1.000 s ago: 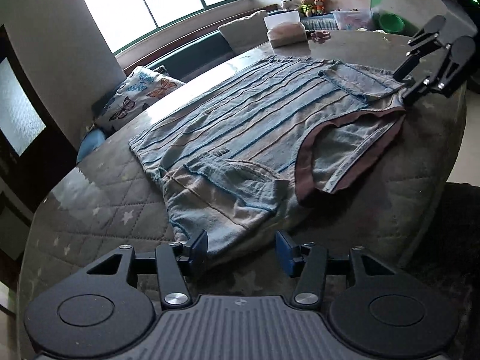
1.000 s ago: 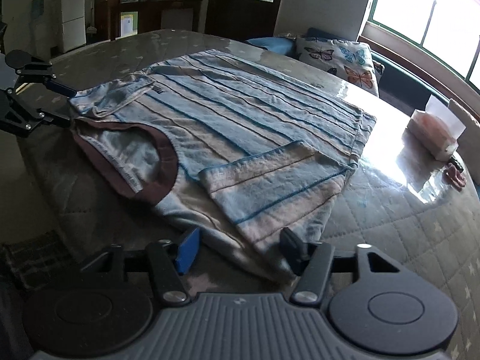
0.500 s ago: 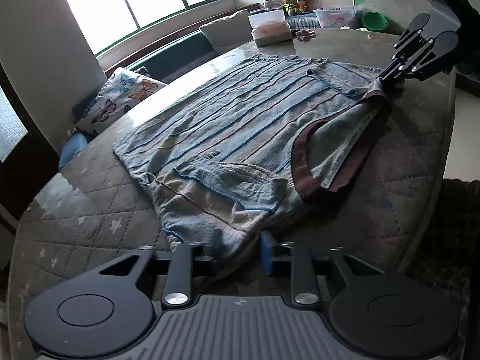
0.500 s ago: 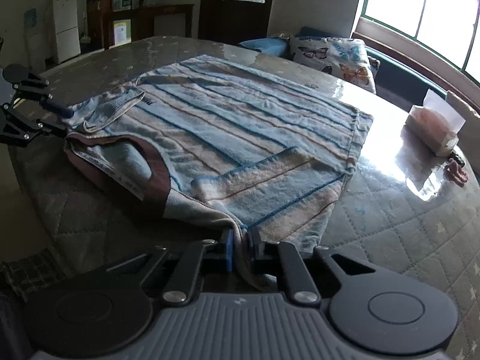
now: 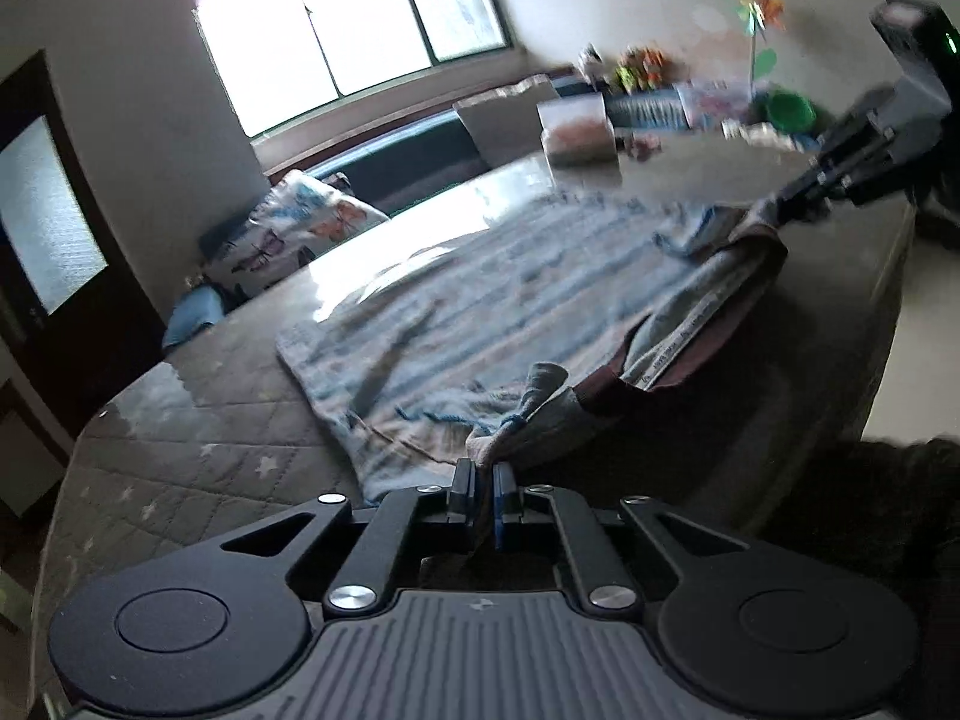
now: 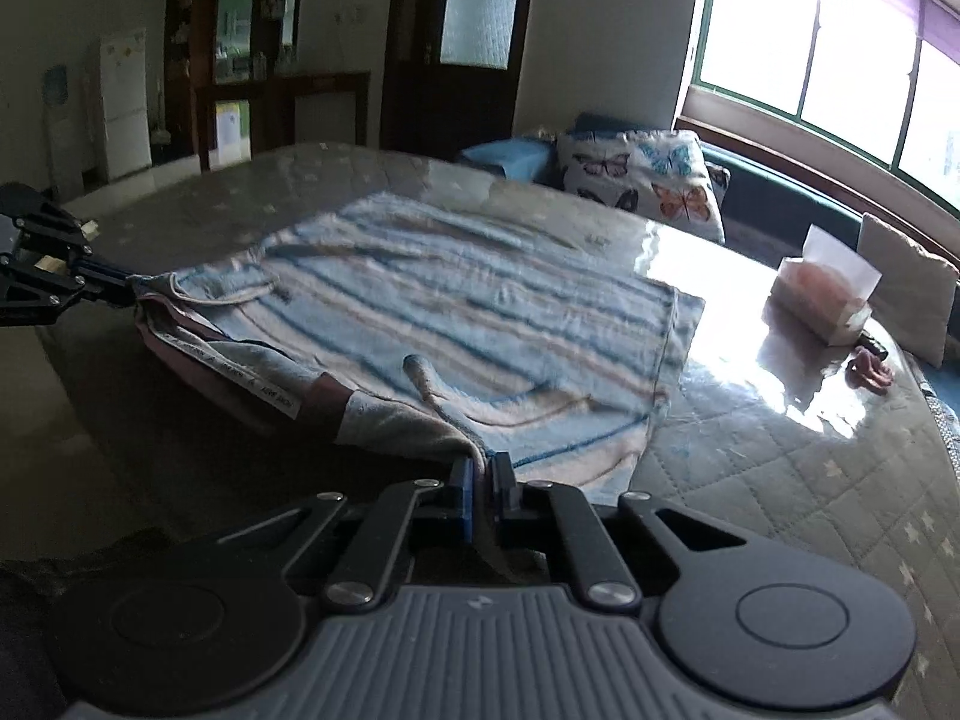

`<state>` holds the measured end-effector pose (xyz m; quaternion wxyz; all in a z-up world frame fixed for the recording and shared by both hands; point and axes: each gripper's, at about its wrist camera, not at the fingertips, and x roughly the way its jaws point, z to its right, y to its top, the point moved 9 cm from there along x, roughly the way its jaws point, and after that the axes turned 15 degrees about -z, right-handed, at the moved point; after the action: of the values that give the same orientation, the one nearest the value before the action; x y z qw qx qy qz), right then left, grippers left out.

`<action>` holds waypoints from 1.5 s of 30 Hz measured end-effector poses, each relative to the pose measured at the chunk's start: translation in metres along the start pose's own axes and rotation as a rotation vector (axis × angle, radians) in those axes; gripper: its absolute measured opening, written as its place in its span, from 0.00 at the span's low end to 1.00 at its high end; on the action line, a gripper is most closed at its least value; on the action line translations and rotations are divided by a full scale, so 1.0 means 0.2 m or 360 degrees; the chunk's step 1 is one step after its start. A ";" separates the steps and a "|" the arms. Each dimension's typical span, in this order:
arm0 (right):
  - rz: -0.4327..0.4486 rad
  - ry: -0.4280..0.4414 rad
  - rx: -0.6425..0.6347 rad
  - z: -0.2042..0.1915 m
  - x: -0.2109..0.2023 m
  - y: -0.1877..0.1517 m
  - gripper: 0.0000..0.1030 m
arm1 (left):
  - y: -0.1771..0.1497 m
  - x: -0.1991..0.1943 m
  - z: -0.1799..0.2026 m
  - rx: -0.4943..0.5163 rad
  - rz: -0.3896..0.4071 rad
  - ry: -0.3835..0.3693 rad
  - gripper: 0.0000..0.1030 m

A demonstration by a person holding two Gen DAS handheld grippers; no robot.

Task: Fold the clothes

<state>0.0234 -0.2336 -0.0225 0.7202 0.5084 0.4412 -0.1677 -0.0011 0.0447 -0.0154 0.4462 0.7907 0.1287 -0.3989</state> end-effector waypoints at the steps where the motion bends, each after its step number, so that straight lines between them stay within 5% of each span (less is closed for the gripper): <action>1: 0.0017 0.0003 -0.0003 -0.02 -0.05 -0.01 0.05 | 0.00 -0.06 0.00 -0.0026 0.0023 0.0013 0.05; 7: 0.0129 0.0000 -0.0041 -0.10 -0.34 -0.06 0.05 | 0.06 -0.31 -0.02 -0.0097 0.0173 0.0120 0.05; 13: 0.0221 -0.0060 -0.0060 -0.01 -0.37 0.10 0.05 | 0.25 -0.24 -0.13 -0.0097 0.0247 0.0199 0.05; 21: 0.0190 -0.0084 -0.0045 0.18 -0.14 0.41 0.04 | 0.50 0.09 -0.38 -0.0151 0.0194 0.0201 0.05; 30: 0.0022 -0.0112 0.0016 0.43 0.32 0.73 0.05 | 0.70 0.61 -0.59 -0.0183 -0.0018 0.0143 0.05; 37: -0.0118 -0.0100 0.0138 0.55 0.73 0.77 0.05 | 0.68 0.95 -0.65 -0.0271 -0.0211 0.0092 0.05; 41: -0.0176 -0.0108 0.0224 0.59 0.89 0.74 0.07 | 0.65 1.05 -0.72 -0.0332 -0.0279 0.0157 0.08; 45: -0.0123 -0.0118 0.0355 0.66 0.90 0.74 0.19 | 0.62 1.09 -0.81 -0.0435 -0.0325 0.0198 0.08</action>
<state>0.2858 -0.2488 -0.0691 0.6680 0.5615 0.4122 -0.2619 0.2935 0.0722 -0.0576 0.4979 0.7287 0.2887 -0.3711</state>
